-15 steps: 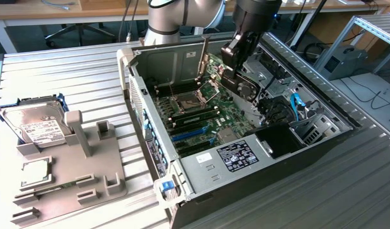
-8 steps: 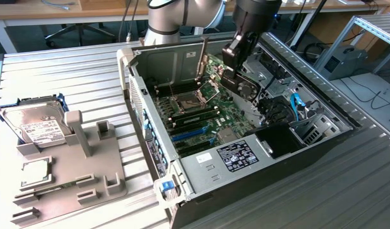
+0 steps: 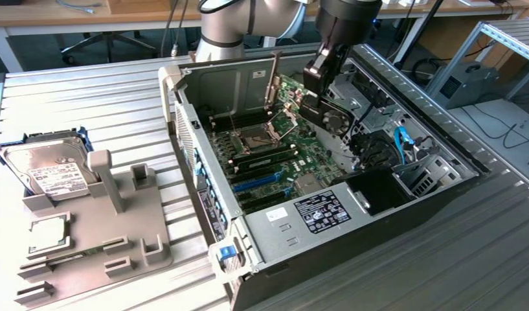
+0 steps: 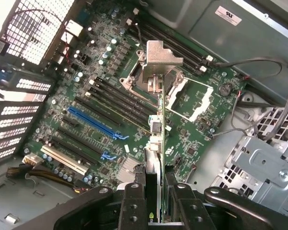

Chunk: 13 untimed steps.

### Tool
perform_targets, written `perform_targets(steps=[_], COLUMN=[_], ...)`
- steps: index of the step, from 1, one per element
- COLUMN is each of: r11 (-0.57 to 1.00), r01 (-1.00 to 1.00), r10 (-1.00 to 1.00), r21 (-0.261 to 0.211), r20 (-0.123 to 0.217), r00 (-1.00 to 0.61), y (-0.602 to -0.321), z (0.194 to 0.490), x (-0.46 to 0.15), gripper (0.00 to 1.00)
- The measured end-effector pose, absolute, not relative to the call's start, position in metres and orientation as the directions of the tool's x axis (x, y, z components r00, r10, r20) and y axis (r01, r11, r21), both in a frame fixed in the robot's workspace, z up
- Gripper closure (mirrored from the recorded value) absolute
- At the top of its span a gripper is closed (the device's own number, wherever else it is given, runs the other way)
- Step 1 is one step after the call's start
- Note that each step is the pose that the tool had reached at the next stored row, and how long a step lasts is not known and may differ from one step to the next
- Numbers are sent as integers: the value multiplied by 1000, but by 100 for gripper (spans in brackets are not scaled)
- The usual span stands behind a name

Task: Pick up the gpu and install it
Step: 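Insert the gpu into the slot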

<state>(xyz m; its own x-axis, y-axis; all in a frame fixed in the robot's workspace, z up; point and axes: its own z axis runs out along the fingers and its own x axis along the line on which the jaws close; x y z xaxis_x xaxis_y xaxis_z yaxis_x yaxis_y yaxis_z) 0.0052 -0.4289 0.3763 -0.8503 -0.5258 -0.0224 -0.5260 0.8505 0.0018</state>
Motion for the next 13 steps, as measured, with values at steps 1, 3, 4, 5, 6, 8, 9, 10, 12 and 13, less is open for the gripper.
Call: perform_targets(steps=[1, 3, 4, 5, 6, 8, 9, 10, 12, 13], r11=[845, 840, 836, 833, 830, 821, 817, 812, 805, 802], r01=[-534, -543, -549, -553, -557, -571, -577, -583, -594, -597], r10=[-534, -543, -549, -553, -557, -570, -577, -583, -594, -597], r21=[2, 2, 2, 2, 2, 2, 2, 2, 2, 2], r20=[-22, -22, -22, -22, -22, -22, -22, -22, -22, -22], r00=[-845, -840, -836, -833, -830, -821, -816, -812, -804, -802], y=[-429, -429, -429, -429, -429, -429, -429, -429, -429, -429], z=[376, 376, 376, 376, 376, 376, 376, 376, 376, 376], x=[5, 5, 5, 5, 5, 5, 5, 5, 5, 5], gripper=[74, 74, 74, 74, 74, 74, 74, 74, 74, 74])
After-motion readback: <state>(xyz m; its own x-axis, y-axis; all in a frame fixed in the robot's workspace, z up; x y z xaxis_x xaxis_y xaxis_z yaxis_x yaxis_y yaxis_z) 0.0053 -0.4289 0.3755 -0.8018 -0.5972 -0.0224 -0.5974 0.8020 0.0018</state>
